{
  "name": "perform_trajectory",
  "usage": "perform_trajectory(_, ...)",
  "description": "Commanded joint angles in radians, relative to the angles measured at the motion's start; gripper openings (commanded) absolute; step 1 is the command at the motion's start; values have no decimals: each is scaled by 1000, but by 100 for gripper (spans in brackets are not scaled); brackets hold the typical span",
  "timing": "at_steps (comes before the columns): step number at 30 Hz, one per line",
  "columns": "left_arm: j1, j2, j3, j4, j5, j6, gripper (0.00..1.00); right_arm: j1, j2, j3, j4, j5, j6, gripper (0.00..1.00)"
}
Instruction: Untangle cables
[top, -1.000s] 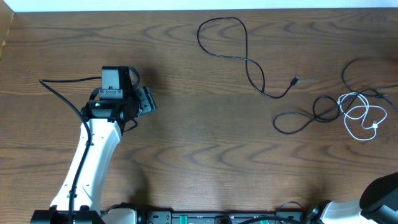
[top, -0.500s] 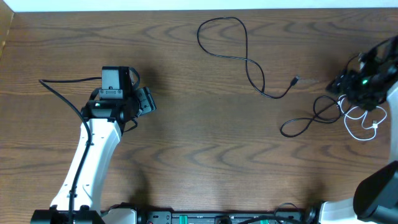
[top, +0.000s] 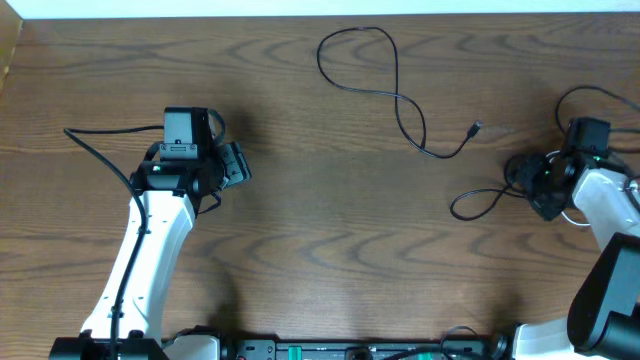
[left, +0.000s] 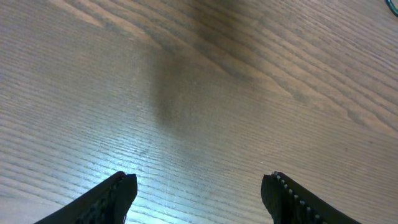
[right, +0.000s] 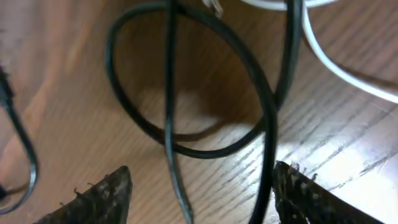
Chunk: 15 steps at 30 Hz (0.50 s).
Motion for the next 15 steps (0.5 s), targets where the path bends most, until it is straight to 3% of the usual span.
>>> perform_trajectory(1,4,2,20,-2,-5,6,70,12,-5,-66,61,12,57,67)
perform_trajectory(3,4,2,20,-2,-5,6,70,13,-5,-109,123,11,74,66)
perform_trajectory(7,4,2,20,-2,-5,6,70,16,-5,-143,188,11,73,54)
perform_trajectory(12,4,2,20,-2,-5,6,70,15,-5,-138,255,-4,51,7)
perform_trajectory(13,4,2,20,-2,-5,6,70,14,-7,-132,264,-12,32,2)
perform_trajectory(15,4,2,20,-2,-5,6,70,11,-18,-110,274,-26,-13,1)
